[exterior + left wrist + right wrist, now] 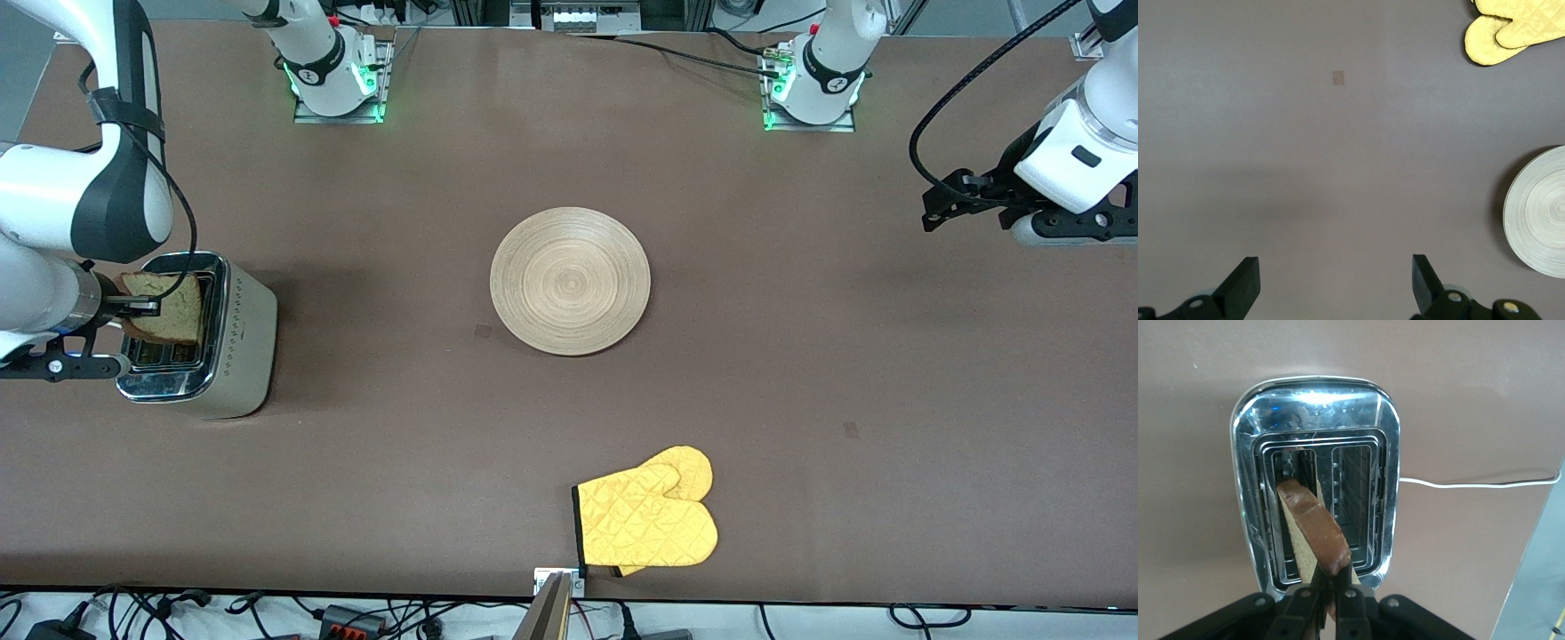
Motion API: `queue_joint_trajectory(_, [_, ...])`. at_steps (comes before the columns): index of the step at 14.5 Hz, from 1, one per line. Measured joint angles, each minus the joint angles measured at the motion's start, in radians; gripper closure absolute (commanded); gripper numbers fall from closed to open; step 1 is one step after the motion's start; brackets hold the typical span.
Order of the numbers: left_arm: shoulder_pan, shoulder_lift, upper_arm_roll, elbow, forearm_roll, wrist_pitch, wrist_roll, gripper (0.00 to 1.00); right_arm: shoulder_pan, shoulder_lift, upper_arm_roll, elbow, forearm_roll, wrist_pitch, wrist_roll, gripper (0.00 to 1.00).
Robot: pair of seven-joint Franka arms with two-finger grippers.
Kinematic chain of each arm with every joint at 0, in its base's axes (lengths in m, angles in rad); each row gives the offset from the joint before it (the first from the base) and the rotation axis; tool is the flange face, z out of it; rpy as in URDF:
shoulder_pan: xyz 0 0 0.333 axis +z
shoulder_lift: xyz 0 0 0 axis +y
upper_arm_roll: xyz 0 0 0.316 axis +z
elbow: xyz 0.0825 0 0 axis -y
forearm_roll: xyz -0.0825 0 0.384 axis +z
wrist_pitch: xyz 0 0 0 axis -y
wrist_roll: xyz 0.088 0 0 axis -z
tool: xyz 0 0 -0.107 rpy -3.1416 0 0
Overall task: Move plate and put bread in toaster
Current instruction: 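Open the right gripper to release the bread in the slot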
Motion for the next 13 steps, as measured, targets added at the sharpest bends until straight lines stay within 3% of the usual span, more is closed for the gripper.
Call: queue_joint_trajectory(13, [-0.004,0.0,-0.001,0.0,0.0,0.0,0.0,0.0,-0.005,-0.005,-0.002,0.036,0.035,-0.077,0.0,1.0])
